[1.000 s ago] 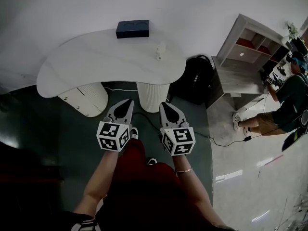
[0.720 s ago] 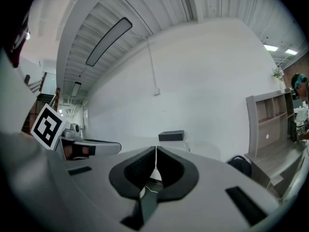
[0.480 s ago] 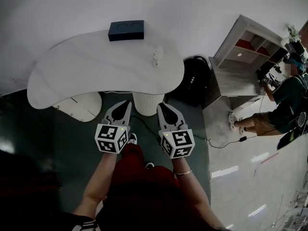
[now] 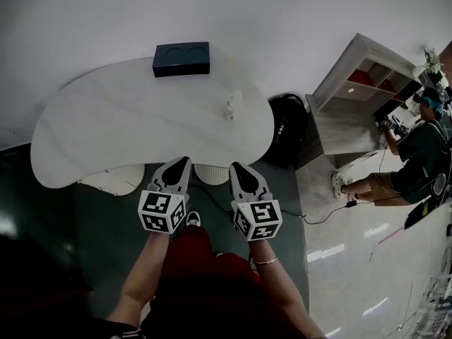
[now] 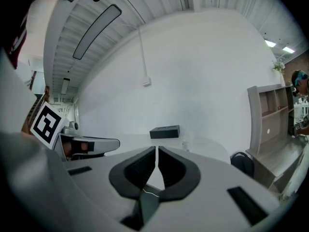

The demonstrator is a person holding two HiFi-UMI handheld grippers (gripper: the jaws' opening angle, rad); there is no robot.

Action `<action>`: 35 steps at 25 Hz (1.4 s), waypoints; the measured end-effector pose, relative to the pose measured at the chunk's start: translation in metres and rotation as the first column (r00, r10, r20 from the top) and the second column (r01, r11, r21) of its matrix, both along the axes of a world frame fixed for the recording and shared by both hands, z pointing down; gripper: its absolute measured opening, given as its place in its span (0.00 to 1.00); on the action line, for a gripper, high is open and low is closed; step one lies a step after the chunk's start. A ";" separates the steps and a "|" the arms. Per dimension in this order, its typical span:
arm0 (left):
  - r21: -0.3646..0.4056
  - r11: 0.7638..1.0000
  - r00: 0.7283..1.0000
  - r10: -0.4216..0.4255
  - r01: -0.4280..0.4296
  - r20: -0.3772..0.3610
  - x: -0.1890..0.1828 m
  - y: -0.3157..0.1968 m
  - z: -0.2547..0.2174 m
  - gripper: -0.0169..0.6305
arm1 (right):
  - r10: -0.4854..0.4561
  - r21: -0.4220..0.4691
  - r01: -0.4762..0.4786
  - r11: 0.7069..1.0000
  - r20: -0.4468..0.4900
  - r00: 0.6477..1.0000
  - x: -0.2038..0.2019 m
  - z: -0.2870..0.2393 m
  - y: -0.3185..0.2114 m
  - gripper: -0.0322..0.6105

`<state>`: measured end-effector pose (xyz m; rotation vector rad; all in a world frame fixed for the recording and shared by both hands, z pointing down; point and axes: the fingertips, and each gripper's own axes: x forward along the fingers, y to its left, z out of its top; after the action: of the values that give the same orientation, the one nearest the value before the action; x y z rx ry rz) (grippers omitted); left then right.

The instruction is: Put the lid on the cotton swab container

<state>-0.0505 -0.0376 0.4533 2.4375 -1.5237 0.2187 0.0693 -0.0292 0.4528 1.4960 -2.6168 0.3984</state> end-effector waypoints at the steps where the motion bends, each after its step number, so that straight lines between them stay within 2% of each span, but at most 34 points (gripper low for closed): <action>1: -0.002 1.000 1.000 0.008 -0.008 -0.003 -0.002 -0.007 0.000 0.06 | 0.011 -0.004 -0.012 1.000 -0.002 1.000 -0.001 0.001 -0.007 0.08; 13: -0.010 0.994 0.994 0.107 -0.107 -0.023 -0.025 -0.078 0.006 0.06 | 0.106 -0.054 -0.107 0.993 -0.021 0.994 -0.034 0.010 -0.073 0.08; 24: -0.018 0.987 0.987 0.157 -0.158 -0.041 -0.044 -0.108 0.015 0.06 | 0.197 -0.118 -0.203 0.972 -0.059 0.979 -0.038 0.034 -0.101 0.09; 35: -0.050 0.984 0.985 0.168 -0.170 -0.049 -0.050 -0.122 0.021 0.06 | 0.251 -0.180 -0.261 0.948 -0.077 0.965 -0.031 0.050 -0.120 0.25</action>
<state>-0.1006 -0.1597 0.4747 2.5115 -1.2763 0.2326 0.0387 -0.1492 0.5029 1.7570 -2.2742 0.6023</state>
